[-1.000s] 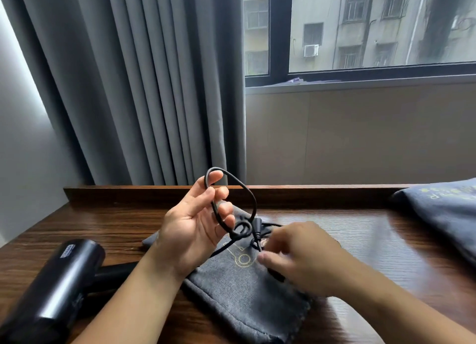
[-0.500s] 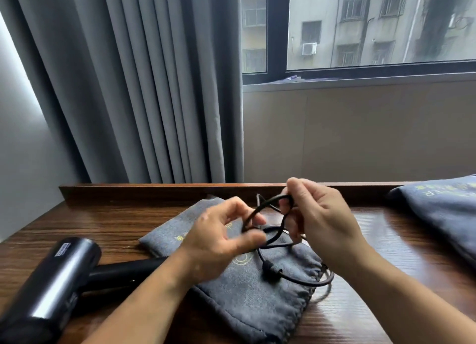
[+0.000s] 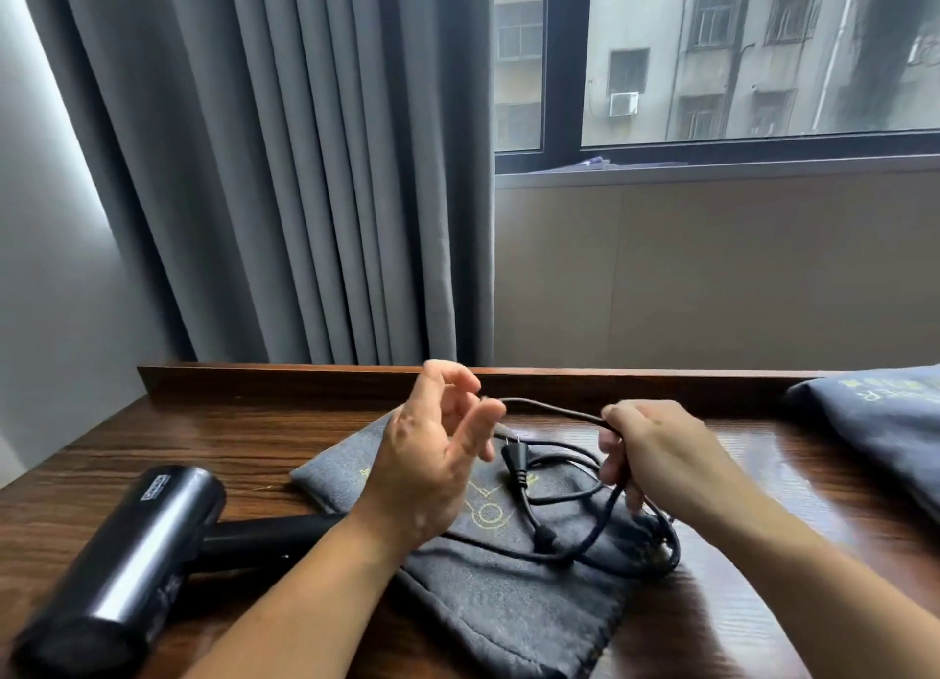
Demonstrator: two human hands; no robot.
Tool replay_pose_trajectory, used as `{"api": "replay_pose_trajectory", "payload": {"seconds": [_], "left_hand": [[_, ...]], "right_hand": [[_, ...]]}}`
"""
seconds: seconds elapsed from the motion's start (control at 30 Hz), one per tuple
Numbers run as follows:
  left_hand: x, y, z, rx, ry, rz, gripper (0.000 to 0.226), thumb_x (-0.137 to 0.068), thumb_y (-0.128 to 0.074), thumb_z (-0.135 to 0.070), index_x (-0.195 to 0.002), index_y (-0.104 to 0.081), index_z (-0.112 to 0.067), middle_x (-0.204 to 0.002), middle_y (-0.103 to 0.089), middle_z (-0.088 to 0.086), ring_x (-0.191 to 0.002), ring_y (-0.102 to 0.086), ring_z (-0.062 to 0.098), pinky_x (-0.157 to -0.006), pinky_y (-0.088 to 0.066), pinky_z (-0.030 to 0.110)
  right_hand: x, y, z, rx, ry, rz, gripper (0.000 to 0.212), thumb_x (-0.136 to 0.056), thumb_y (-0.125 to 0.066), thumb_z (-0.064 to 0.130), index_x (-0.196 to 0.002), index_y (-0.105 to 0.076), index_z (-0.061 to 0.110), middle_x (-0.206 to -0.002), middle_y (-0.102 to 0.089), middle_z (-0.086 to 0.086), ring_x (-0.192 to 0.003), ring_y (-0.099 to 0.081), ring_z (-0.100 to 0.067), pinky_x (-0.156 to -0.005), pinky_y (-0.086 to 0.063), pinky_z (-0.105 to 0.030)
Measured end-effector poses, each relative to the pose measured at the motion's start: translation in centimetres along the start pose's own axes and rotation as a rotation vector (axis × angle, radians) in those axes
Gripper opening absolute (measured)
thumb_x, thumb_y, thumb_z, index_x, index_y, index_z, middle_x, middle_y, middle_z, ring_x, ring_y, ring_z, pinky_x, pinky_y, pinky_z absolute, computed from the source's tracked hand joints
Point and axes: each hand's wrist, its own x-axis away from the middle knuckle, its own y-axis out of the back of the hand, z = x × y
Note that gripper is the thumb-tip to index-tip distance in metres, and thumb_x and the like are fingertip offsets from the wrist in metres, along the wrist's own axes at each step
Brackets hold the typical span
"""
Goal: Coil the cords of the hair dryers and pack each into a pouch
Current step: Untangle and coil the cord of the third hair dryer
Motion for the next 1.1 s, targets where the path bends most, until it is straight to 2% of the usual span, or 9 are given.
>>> {"api": "replay_pose_trajectory", "payload": {"seconds": [0.1,0.2,0.27,0.37,0.47,0.77,0.83,0.97,1.1], "left_hand": [[0.1,-0.7,-0.5,-0.03,-0.004,0.051,0.042,-0.083,-0.063,-0.07,-0.09,-0.06,-0.029,-0.072,-0.068,-0.003,-0.065,-0.066,0.012,-0.064,-0.054,0.031],[0.2,-1.1,-1.0,-0.046,-0.029,0.075,0.033,-0.081,-0.07,-0.059,-0.085,-0.069,-0.026,-0.072,-0.07,-0.008,-0.067,-0.067,0.012,-0.065,-0.054,0.031],[0.3,-0.9,-1.1,-0.001,-0.007,0.113,0.025,-0.077,-0.077,-0.053,-0.085,-0.069,-0.03,-0.076,-0.071,-0.012,-0.071,-0.068,0.007,-0.066,-0.052,0.021],[0.4,-0.7,-0.9,0.117,0.049,0.153,0.028,-0.074,-0.087,-0.034,-0.097,-0.072,-0.03,-0.092,-0.076,-0.008,-0.091,-0.073,0.011,-0.086,-0.055,0.025],[0.3,-0.7,-1.0,0.185,0.073,0.087,0.023,-0.079,-0.082,-0.021,-0.098,-0.071,-0.028,-0.097,-0.077,-0.003,-0.097,-0.074,0.018,-0.095,-0.056,0.038],[0.3,-1.0,-1.3,-0.1,-0.129,-0.014,0.009,-0.089,-0.07,-0.023,-0.094,-0.077,-0.024,-0.096,-0.068,-0.01,-0.095,-0.069,0.016,-0.081,-0.057,0.029],[0.2,-0.9,-1.2,-0.019,-0.026,-0.012,0.009,-0.088,-0.071,-0.029,-0.092,-0.079,-0.03,-0.096,-0.068,-0.007,-0.089,-0.068,0.017,-0.077,-0.056,0.032],[0.0,-1.9,-1.5,0.207,0.231,-0.07,0.008,-0.087,-0.071,-0.033,-0.09,-0.077,-0.031,-0.081,-0.074,0.0,-0.076,-0.069,0.015,-0.08,-0.058,0.039],[-0.3,-2.8,-1.6,0.445,0.404,-0.135,0.014,-0.098,-0.064,-0.014,-0.089,-0.075,-0.016,-0.08,-0.075,0.007,-0.075,-0.069,0.018,-0.084,-0.057,0.042]], "right_hand": [[0.4,-0.3,0.3,0.242,0.355,-0.288,0.027,-0.088,-0.048,0.024,-0.099,-0.073,0.025,-0.095,-0.073,0.014,-0.09,-0.062,-0.008,-0.082,-0.044,-0.023],[1.3,-1.3,1.1,0.173,0.756,-0.086,0.04,-0.088,-0.059,0.016,-0.126,-0.067,0.026,-0.12,-0.068,0.016,-0.111,-0.061,0.001,-0.094,-0.045,-0.015],[1.3,-1.9,0.7,0.192,0.84,0.004,0.042,-0.09,-0.066,0.017,-0.131,-0.065,0.028,-0.116,-0.07,0.017,-0.104,-0.065,0.002,-0.089,-0.049,-0.015],[1.1,-1.6,0.5,0.063,0.756,-0.111,0.031,-0.091,-0.07,0.013,-0.118,-0.074,0.027,-0.094,-0.075,0.018,-0.085,-0.069,0.001,-0.077,-0.051,-0.014],[1.2,-1.4,0.8,-0.27,0.518,-0.011,0.03,-0.091,-0.07,0.0,-0.096,-0.078,0.029,-0.075,-0.074,0.006,-0.065,-0.07,-0.011,-0.064,-0.053,-0.021],[1.5,-1.4,1.5,-0.179,0.526,-0.033,0.014,-0.08,-0.084,0.013,-0.085,-0.079,0.026,-0.075,-0.076,0.007,-0.071,-0.073,-0.012,-0.069,-0.059,-0.033],[1.5,-1.4,1.4,-0.277,0.491,-0.01,0.014,-0.078,-0.085,0.011,-0.082,-0.079,0.023,-0.074,-0.076,0.001,-0.069,-0.074,-0.018,-0.068,-0.058,-0.033],[1.4,-1.8,1.5,-0.467,0.472,-0.013,0.013,-0.075,-0.086,0.02,-0.085,-0.079,0.02,-0.077,-0.076,-0.009,-0.077,-0.073,-0.04,-0.076,-0.059,-0.058],[1.4,-2.2,1.9,-0.581,0.492,0.02,0.012,-0.074,-0.085,0.017,-0.084,-0.077,0.014,-0.081,-0.077,-0.014,-0.08,-0.073,-0.044,-0.082,-0.058,-0.062]]}}
